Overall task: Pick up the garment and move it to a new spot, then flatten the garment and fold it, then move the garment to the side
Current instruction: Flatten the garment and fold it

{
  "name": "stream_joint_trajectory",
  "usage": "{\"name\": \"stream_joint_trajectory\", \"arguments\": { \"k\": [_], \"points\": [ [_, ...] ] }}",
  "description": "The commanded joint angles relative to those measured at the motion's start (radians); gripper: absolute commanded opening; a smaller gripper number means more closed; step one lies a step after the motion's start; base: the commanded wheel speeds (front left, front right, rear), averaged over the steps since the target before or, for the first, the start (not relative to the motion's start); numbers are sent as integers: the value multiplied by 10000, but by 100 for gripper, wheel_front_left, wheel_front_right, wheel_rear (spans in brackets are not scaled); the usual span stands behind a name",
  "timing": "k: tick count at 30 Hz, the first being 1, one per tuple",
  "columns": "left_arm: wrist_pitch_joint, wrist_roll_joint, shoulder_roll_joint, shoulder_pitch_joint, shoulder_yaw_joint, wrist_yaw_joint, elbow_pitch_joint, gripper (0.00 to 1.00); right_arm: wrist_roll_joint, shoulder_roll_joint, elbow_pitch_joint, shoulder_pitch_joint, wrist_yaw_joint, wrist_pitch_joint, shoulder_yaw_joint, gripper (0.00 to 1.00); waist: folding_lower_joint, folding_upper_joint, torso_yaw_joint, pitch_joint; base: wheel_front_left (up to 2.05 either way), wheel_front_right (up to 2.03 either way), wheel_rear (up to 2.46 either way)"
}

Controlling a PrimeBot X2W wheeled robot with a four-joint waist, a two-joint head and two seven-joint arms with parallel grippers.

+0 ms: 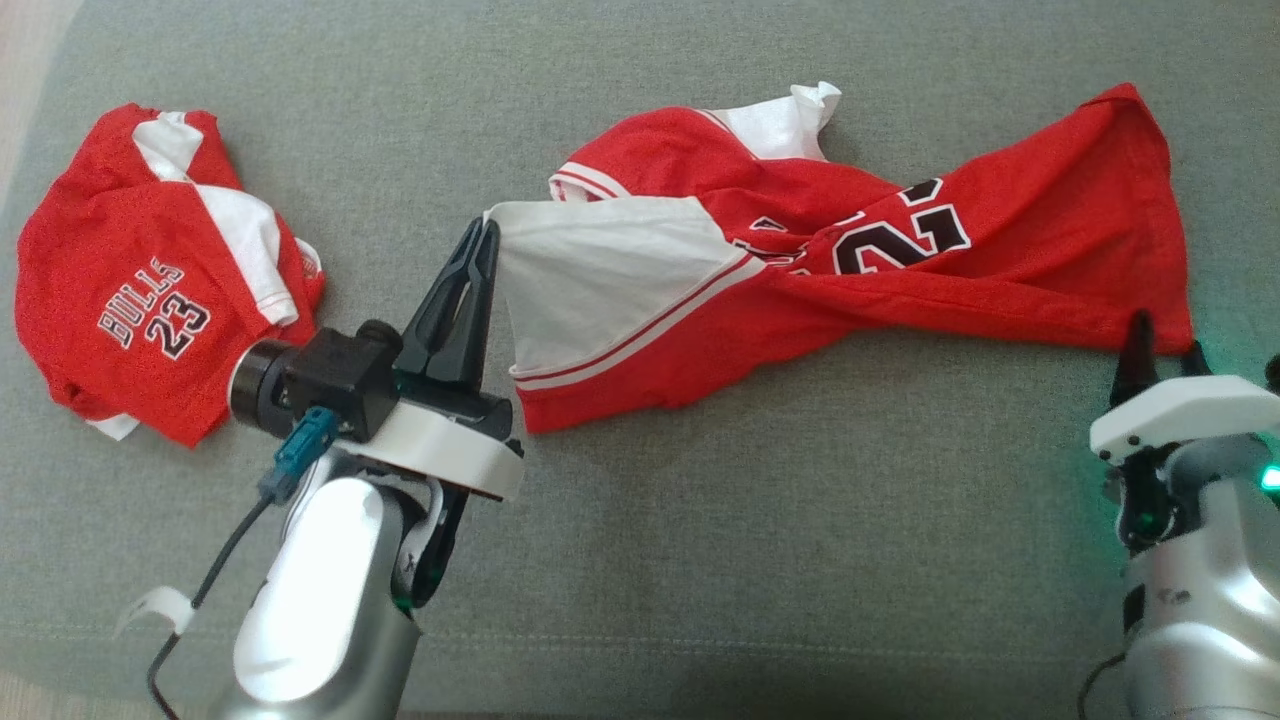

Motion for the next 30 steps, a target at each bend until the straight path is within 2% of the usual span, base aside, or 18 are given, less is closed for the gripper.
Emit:
{"name": "stream_joint_trajectory", "arguments": {
  "k": [1, 2, 8, 12, 15, 19, 23, 27, 30],
  "points": [
    [-51, 60, 80, -167, 305, 1, -390, 0, -53, -4, -88, -274, 67, -49, 299, 39, 0, 0, -9, 4, 0, 0, 0],
    [-51, 66, 75, -157, 318, 2, -414, 0, -82, -4, -16, -317, 67, -153, 349, 0, 0, 0, -19, 4, 0, 0, 0],
    [-51, 121, 55, -71, 670, 80, -787, 0, -1079, -115, -273, -319, 67, -804, 1088, 0, 0, 0, -167, -282, 0, 0, 0],
    [-51, 213, 60, -70, 1038, 111, -1403, 0, -1757, -545, -1029, -282, 67, -903, 2161, 0, 0, 0, -302, -758, 0, 0, 0],
    [-51, 367, 151, -187, 1324, 94, -1967, 0, -1622, -927, -1793, -393, 67, -639, 2971, 0, 0, 0, -438, -1292, 0, 0, 0],
    [-51, 570, 351, -524, 1704, 60, -2768, 0, -1084, -1657, -3076, -679, 67, 64, 4052, 0, 0, 0, -640, -2140, 0, 0, 0],
    [-51, 738, 597, -911, 1955, 12, -3419, 0, -416, -2251, -4444, -957, 67, 1117, 4551, 0, 0, 0, -788, -2843, 0, 0, 0],
    [-51, 886, 902, -1302, 2023, -56, -3908, 0, 105, -2645, -5790, -1122, 67, 2495, 4404, 0, 0, 0, -867, -3224, 0, 0, 0],
    [273, 788, 1060, -1500, 2108, -93, -4246, 0, 316, -2662, -6802, -1067, 67, 3633, 3967, 0, 0, 0, -900, -3403, 0, 0, 0]
  ]
}}
